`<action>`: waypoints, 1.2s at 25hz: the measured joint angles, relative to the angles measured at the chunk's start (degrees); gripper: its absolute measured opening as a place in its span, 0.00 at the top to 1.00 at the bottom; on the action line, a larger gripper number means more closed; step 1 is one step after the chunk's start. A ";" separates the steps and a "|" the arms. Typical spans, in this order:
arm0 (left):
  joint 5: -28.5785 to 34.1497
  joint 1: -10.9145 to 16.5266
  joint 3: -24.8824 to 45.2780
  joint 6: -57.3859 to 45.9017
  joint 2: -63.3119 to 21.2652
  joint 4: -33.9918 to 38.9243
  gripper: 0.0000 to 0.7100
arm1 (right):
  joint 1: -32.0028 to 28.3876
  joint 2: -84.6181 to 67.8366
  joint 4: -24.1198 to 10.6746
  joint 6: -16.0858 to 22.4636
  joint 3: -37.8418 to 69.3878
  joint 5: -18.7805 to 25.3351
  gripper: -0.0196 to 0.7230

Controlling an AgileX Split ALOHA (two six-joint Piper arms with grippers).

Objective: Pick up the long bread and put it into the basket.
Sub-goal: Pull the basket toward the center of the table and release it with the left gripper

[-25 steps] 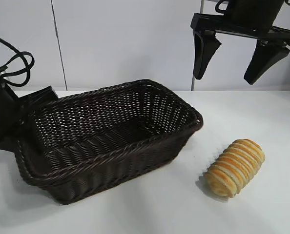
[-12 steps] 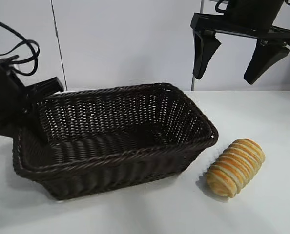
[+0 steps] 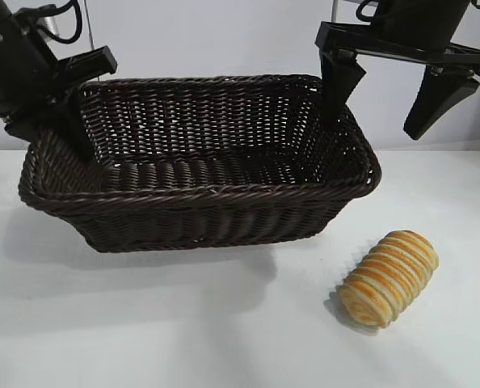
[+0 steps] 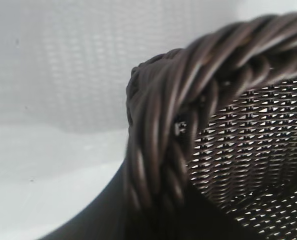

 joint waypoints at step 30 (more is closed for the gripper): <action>7.91 0.00 -10.16 -0.80 0.11 1.86 0.11 | 0.00 0.00 0.57 0.74 0.00 0.01 0.04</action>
